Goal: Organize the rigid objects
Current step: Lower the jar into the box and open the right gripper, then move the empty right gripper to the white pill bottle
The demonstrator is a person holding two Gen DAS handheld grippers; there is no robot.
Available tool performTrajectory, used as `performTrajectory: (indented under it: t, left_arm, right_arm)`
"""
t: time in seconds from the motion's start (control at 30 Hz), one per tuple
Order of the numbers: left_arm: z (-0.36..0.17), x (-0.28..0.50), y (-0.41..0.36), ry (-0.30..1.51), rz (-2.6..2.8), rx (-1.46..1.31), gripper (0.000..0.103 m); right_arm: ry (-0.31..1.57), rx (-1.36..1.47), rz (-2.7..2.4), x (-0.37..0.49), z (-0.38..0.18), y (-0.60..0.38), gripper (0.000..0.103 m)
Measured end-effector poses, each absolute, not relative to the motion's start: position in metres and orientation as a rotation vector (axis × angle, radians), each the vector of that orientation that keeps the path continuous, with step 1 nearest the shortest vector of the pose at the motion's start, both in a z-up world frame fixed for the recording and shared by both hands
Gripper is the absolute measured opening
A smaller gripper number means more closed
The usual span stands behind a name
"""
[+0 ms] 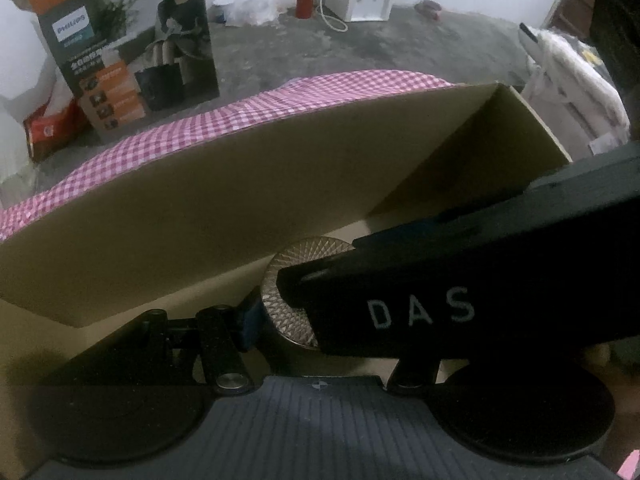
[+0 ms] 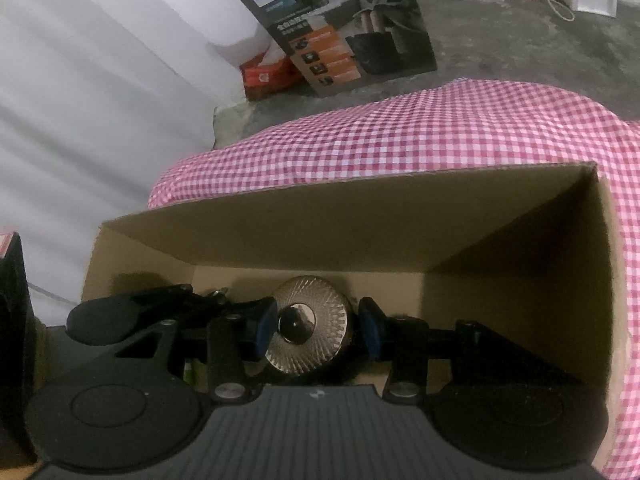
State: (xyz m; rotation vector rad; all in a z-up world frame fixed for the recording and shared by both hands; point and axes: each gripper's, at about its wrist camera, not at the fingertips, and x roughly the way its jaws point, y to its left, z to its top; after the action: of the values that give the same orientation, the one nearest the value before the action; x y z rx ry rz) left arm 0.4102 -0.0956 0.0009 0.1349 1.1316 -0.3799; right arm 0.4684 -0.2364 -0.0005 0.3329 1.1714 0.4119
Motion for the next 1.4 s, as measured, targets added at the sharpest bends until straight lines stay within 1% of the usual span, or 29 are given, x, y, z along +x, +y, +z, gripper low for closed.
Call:
performTrajectory:
  t: [0.1, 0.17, 0.2, 0.4, 0.53, 0.63, 0.73, 0.77, 0.87, 0.97, 1.03, 1.1, 1.2, 1.4]
  left_arm:
    - [0.008, 0.408, -0.094, 1.107, -0.385, 0.134, 0.062]
    - [0.019, 0.404, -0.092, 1.074, -0.389, 0.129, 0.071]
    - [0.025, 0.401, -0.092, 1.058, -0.390, 0.128, 0.073]
    - [0.066, 0.365, -0.081, 0.986, -0.408, 0.116, 0.080]
    - [0.095, 0.324, -0.071, 0.917, -0.405, 0.145, 0.084]
    - [0.117, 0.289, -0.053, 0.874, -0.395, 0.136, 0.085]
    - [0.134, 0.251, -0.036, 0.828, -0.391, 0.121, 0.090]
    - [0.138, 0.236, -0.030, 0.817, -0.390, 0.126, 0.090]
    - [0.143, 0.197, -0.020, 0.786, -0.387, 0.150, 0.091]
    - [0.136, 0.158, -0.014, 0.758, -0.399, 0.171, 0.094]
    - [0.127, 0.132, -0.012, 0.743, -0.405, 0.179, 0.094]
    - [0.116, 0.111, -0.012, 0.724, -0.416, 0.182, 0.094]
    - [0.098, 0.088, -0.013, 0.705, -0.407, 0.166, 0.095]
    - [0.068, 0.071, -0.024, 0.691, -0.334, 0.209, 0.095]
  right_arm:
    - [1.157, 0.334, 0.406, 0.465, 0.003, -0.240, 0.049]
    - [1.142, 0.337, 0.400, 0.463, 0.009, -0.242, 0.049]
    - [1.132, 0.338, 0.398, 0.461, 0.012, -0.243, 0.049]
    - [1.026, 0.390, 0.425, 0.426, 0.052, -0.261, 0.049]
    - [0.919, 0.422, 0.456, 0.375, 0.088, -0.279, 0.049]
    - [0.850, 0.469, 0.483, 0.327, 0.111, -0.295, 0.050]
    - [0.783, 0.487, 0.508, 0.269, 0.129, -0.307, 0.051]
    - [0.768, 0.500, 0.521, 0.254, 0.132, -0.309, 0.052]
    - [0.751, 0.575, 0.580, 0.203, 0.131, -0.315, 0.052]
    - [0.741, 0.598, 0.607, 0.157, 0.123, -0.311, 0.052]
    - [0.730, 0.594, 0.612, 0.133, 0.114, -0.306, 0.054]
    - [0.724, 0.609, 0.607, 0.113, 0.102, -0.301, 0.058]
    - [0.721, 0.657, 0.621, 0.095, 0.081, -0.293, 0.063]
    - [0.764, 0.653, 0.622, 0.092, 0.041, -0.252, 0.065]
